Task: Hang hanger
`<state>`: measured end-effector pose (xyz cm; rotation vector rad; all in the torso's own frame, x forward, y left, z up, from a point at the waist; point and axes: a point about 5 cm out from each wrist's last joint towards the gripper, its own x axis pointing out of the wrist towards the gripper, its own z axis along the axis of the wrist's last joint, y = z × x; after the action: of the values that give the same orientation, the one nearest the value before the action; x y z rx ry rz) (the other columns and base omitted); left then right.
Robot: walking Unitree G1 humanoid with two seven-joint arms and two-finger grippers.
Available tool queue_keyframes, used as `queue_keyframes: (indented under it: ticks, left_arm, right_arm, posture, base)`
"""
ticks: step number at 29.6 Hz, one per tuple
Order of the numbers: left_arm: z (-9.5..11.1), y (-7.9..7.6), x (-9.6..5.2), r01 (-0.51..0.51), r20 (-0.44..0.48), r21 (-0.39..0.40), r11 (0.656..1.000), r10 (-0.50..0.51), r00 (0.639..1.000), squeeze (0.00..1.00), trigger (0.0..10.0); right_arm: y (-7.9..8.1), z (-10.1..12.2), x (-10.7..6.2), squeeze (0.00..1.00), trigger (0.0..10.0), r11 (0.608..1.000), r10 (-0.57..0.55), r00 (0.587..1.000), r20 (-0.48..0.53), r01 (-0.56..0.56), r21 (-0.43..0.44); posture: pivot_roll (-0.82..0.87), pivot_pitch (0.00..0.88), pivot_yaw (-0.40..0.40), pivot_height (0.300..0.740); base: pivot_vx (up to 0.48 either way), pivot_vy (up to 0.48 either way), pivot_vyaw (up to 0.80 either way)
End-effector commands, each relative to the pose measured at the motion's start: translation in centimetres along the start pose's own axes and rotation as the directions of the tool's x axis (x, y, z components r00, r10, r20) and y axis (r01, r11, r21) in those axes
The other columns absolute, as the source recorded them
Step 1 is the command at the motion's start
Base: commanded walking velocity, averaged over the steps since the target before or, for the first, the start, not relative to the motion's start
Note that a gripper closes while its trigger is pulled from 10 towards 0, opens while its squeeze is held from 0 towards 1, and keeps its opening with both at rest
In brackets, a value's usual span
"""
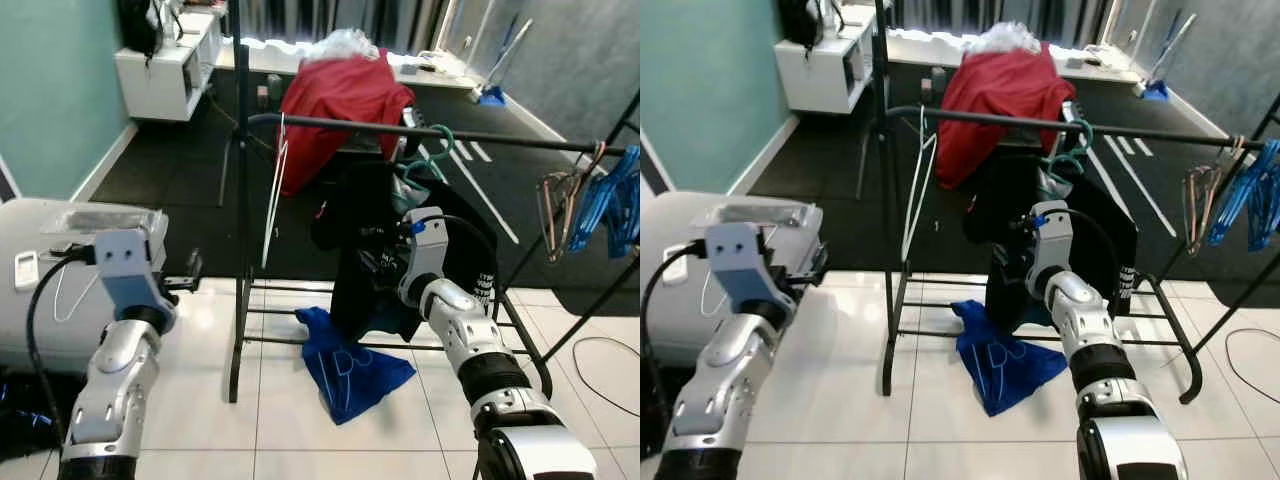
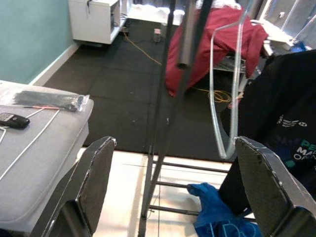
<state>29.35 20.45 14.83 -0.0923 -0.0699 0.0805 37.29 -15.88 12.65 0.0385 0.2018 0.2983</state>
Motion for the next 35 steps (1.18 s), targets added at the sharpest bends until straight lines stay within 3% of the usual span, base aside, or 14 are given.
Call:
queue_keyframes:
  ticks: [1, 25, 35]
  left_arm:
    - [-0.3, -0.7, 0.0, 0.023, -0.017, 0.004, 1.0, -0.023, 1.0, 0.0, 10.0]
    - [0.1, -1.5, 0.0, 0.067, -0.017, 0.015, 0.998, -0.066, 0.998, 0.0, 10.0]
    - [0.8, -0.9, 0.5, 0.041, 0.03, 0.02, 0.999, -0.041, 0.999, 0.0, 10.0]
  right_arm:
    - [-0.7, -0.3, -0.3, 0.0, 10.0, 1.0, -0.02, 1.0, -0.017, 0.02, 0.003]
    - [-0.8, -0.2, -0.3, 0.0, 10.0, 1.0, -0.023, 1.0, -0.01, 0.023, 0.001]
    - [-0.7, -0.1, -0.2, 0.0, 10.0, 1.0, -0.022, 1.0, -0.005, 0.022, -0.001]
  posture:
    - [-0.01, 0.016, -0.087, 0.74]
    - [-0.02, 0.027, -0.085, 0.74]
    - [-0.02, 0.029, -0.082, 0.74]
  base:
    - [0.0, -0.48, 0.0]
    - [0.0, -0.48, 0.0]
    - [0.085, 0.0, 0.0]
